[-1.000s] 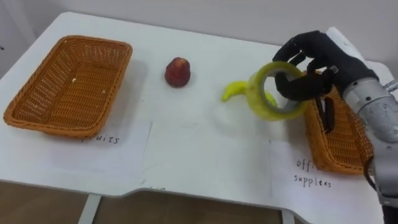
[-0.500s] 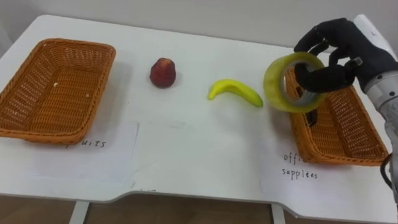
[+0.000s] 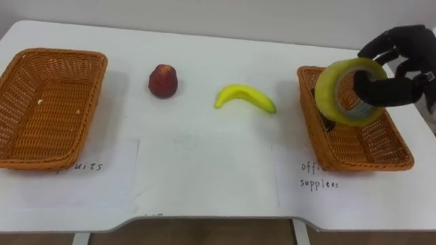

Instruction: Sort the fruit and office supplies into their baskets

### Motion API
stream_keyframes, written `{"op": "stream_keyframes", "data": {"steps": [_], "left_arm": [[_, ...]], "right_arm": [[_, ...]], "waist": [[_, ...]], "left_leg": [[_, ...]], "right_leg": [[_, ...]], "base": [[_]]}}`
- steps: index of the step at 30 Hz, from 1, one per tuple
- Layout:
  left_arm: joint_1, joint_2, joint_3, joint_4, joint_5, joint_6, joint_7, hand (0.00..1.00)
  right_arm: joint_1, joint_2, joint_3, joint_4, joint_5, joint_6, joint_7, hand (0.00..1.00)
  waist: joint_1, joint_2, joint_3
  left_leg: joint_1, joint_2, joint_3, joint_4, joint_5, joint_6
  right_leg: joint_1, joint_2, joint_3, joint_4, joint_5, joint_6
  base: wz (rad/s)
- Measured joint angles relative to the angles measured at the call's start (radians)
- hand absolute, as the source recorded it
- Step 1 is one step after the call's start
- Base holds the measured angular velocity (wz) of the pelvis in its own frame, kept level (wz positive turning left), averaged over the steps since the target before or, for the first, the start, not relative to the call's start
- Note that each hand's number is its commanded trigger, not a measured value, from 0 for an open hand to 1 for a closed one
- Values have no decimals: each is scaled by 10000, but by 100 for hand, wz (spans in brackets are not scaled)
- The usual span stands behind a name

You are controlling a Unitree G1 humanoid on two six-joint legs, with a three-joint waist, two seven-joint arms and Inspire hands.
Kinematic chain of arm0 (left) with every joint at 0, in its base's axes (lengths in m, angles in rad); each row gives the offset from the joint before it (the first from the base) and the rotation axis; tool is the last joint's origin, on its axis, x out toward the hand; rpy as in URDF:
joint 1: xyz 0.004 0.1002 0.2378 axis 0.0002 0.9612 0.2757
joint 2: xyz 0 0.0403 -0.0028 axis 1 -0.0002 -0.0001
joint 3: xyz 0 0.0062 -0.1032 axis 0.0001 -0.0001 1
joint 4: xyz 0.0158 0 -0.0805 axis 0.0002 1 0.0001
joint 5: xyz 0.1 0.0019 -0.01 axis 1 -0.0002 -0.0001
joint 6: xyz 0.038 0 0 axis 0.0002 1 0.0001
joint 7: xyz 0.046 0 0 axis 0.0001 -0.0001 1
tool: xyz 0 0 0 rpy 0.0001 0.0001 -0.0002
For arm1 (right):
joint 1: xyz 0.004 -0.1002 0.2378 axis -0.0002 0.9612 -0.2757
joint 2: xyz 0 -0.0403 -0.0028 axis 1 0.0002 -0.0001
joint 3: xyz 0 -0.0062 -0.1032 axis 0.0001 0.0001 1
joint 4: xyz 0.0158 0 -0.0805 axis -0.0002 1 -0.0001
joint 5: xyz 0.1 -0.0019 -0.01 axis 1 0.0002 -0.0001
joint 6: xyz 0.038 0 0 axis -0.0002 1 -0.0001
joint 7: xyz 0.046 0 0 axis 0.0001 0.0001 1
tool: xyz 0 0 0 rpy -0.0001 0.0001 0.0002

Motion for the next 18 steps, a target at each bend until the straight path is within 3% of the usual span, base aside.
{"op": "stream_keyframes", "data": {"steps": [9,18], "left_arm": [[35,3,-13,-2,-3,-4,-5,0],[36,57,-63,-15,-10,-1,-90,0]], "right_arm": [[1,-252,-127,206,424,1,-472,100],[125,-259,-118,841,847,-19,-632,100]], "waist": [[-39,18,-15],[29,-11,-35]], "left_leg": [[33,57,99,-34,-4,-2],[43,60,131,-15,-3,-3]], "right_leg": [[-78,52,35,137,12,-20],[-111,46,40,139,12,-20]], "base": [[-2],[-1]]}}
